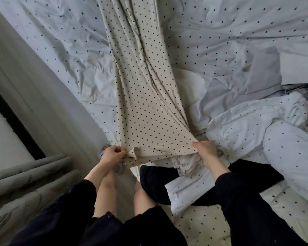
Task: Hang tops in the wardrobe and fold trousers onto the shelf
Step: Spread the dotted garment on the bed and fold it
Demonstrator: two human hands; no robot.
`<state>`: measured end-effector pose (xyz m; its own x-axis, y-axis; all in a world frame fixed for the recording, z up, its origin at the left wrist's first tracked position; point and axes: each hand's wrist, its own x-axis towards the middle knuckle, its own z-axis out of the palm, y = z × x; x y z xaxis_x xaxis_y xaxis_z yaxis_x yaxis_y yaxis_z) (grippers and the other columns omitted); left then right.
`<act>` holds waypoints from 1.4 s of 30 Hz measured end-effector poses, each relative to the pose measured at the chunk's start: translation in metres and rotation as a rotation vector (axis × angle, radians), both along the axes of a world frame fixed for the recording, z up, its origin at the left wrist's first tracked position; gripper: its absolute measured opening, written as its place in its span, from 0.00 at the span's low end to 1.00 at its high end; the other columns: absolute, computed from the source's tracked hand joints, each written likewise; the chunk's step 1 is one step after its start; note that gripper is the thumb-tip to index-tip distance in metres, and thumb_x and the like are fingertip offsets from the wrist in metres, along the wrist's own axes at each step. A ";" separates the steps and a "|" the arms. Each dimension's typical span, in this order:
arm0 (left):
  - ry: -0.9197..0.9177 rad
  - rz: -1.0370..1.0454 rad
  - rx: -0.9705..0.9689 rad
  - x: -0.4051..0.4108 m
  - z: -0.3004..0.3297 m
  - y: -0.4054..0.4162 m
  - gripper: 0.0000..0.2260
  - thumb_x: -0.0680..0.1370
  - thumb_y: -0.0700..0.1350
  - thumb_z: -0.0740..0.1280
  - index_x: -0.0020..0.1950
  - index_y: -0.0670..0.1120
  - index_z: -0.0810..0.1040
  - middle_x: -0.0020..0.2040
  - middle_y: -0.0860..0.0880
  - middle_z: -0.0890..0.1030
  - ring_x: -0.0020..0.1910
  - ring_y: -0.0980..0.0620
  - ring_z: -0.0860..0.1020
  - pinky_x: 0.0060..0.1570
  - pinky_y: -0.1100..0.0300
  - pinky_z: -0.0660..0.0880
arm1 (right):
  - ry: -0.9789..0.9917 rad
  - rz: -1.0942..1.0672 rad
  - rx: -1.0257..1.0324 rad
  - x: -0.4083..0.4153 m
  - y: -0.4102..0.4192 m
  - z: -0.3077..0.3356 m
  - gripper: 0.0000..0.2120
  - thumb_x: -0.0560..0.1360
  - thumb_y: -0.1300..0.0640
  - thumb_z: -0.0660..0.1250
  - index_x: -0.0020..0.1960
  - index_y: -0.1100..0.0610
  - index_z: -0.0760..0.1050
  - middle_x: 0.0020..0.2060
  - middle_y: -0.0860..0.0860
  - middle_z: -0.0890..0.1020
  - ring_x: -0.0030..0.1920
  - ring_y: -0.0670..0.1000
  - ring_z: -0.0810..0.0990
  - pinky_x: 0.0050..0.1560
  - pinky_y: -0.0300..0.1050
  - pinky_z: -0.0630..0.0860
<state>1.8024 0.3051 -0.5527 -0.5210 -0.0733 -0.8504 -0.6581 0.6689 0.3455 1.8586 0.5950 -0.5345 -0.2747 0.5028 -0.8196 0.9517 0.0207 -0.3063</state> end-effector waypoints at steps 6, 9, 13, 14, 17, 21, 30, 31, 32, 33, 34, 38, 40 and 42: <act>-0.096 -0.303 0.016 -0.004 -0.012 0.000 0.10 0.76 0.42 0.68 0.56 0.43 0.75 0.50 0.47 0.77 0.50 0.50 0.76 0.48 0.62 0.70 | -0.122 0.155 0.064 -0.016 0.007 -0.009 0.12 0.77 0.61 0.61 0.53 0.69 0.77 0.40 0.57 0.76 0.41 0.54 0.73 0.42 0.44 0.67; -0.002 -0.377 -0.042 -0.014 -0.011 0.001 0.13 0.77 0.41 0.64 0.61 0.41 0.74 0.57 0.44 0.77 0.56 0.47 0.76 0.49 0.62 0.69 | -0.097 0.198 0.129 -0.024 0.001 -0.013 0.10 0.76 0.62 0.60 0.38 0.62 0.75 0.35 0.55 0.76 0.38 0.54 0.73 0.41 0.45 0.67; 0.154 -0.368 -0.047 -0.060 -0.006 -0.002 0.13 0.79 0.40 0.61 0.62 0.41 0.73 0.60 0.44 0.76 0.58 0.46 0.75 0.54 0.58 0.71 | -0.025 0.249 0.283 -0.055 -0.016 -0.005 0.08 0.75 0.56 0.61 0.49 0.60 0.73 0.51 0.57 0.75 0.51 0.59 0.76 0.52 0.53 0.72; 0.182 -0.368 -0.040 -0.075 -0.004 -0.003 0.13 0.79 0.40 0.60 0.62 0.41 0.73 0.61 0.44 0.76 0.58 0.46 0.75 0.54 0.57 0.71 | -0.024 0.258 0.296 -0.067 -0.021 -0.002 0.12 0.75 0.55 0.61 0.56 0.61 0.72 0.56 0.58 0.74 0.57 0.60 0.74 0.57 0.56 0.71; 0.275 -0.349 -0.002 -0.129 0.001 -0.001 0.13 0.79 0.39 0.60 0.62 0.41 0.74 0.61 0.44 0.76 0.57 0.47 0.76 0.47 0.62 0.72 | 0.031 0.311 0.267 -0.108 -0.035 0.010 0.17 0.76 0.54 0.61 0.63 0.60 0.69 0.60 0.58 0.74 0.59 0.61 0.74 0.59 0.58 0.72; 0.418 -0.333 0.049 -0.219 0.012 0.012 0.12 0.78 0.37 0.60 0.61 0.40 0.75 0.59 0.43 0.77 0.55 0.45 0.76 0.53 0.58 0.71 | 0.135 0.346 0.286 -0.182 -0.056 0.023 0.20 0.77 0.55 0.60 0.67 0.60 0.64 0.62 0.57 0.73 0.61 0.60 0.73 0.60 0.60 0.71; 1.069 -0.932 -0.025 -0.462 0.033 0.050 0.21 0.75 0.28 0.60 0.66 0.44 0.72 0.69 0.40 0.68 0.66 0.41 0.68 0.65 0.45 0.69 | 0.323 0.413 0.330 -0.383 -0.085 -0.001 0.20 0.80 0.52 0.60 0.68 0.60 0.67 0.63 0.57 0.73 0.61 0.56 0.75 0.59 0.49 0.72; 1.154 -0.990 -0.032 -0.489 0.035 0.054 0.24 0.73 0.26 0.60 0.66 0.44 0.73 0.69 0.39 0.68 0.66 0.39 0.68 0.63 0.44 0.70 | 0.383 0.411 0.326 -0.404 -0.087 -0.007 0.21 0.80 0.50 0.59 0.68 0.60 0.67 0.62 0.56 0.74 0.60 0.55 0.75 0.58 0.51 0.73; 1.229 -1.071 -0.029 -0.523 0.038 0.060 0.27 0.71 0.24 0.60 0.65 0.44 0.74 0.69 0.39 0.68 0.66 0.38 0.69 0.61 0.44 0.71 | 0.428 0.376 0.320 -0.429 -0.091 -0.012 0.21 0.80 0.47 0.59 0.67 0.60 0.67 0.60 0.55 0.76 0.58 0.54 0.76 0.56 0.51 0.74; 1.288 -1.142 -0.029 -0.544 0.041 0.066 0.29 0.68 0.22 0.61 0.65 0.45 0.75 0.70 0.38 0.68 0.66 0.37 0.69 0.58 0.44 0.73 | 0.450 0.349 0.316 -0.445 -0.093 -0.016 0.21 0.79 0.45 0.59 0.65 0.58 0.69 0.54 0.53 0.78 0.52 0.52 0.78 0.51 0.50 0.76; 1.341 -1.212 -0.047 -0.565 0.044 0.072 0.30 0.67 0.22 0.62 0.64 0.45 0.75 0.70 0.38 0.68 0.66 0.37 0.69 0.56 0.45 0.74 | 0.476 0.325 0.319 -0.459 -0.096 -0.021 0.18 0.78 0.44 0.59 0.60 0.56 0.72 0.48 0.50 0.79 0.45 0.50 0.79 0.45 0.49 0.76; 1.360 -1.453 -0.149 -0.606 0.050 0.091 0.23 0.71 0.30 0.67 0.62 0.48 0.77 0.66 0.40 0.70 0.62 0.40 0.71 0.56 0.46 0.74 | 0.508 0.241 0.322 -0.483 -0.099 -0.028 0.07 0.77 0.55 0.63 0.45 0.57 0.75 0.34 0.48 0.79 0.33 0.47 0.76 0.37 0.47 0.74; 1.309 -1.476 -0.121 -0.616 0.054 0.107 0.12 0.75 0.37 0.68 0.57 0.46 0.79 0.57 0.42 0.74 0.55 0.43 0.74 0.52 0.48 0.77 | 0.499 0.231 0.325 -0.487 -0.090 -0.023 0.06 0.77 0.60 0.63 0.45 0.60 0.78 0.38 0.51 0.80 0.37 0.49 0.77 0.42 0.47 0.76; 1.307 -1.388 0.016 -0.623 0.063 0.124 0.06 0.75 0.39 0.69 0.52 0.44 0.80 0.48 0.42 0.75 0.46 0.43 0.77 0.38 0.47 0.80 | 0.532 0.217 0.345 -0.488 -0.079 -0.018 0.06 0.78 0.62 0.62 0.46 0.62 0.77 0.39 0.51 0.79 0.38 0.48 0.76 0.39 0.40 0.73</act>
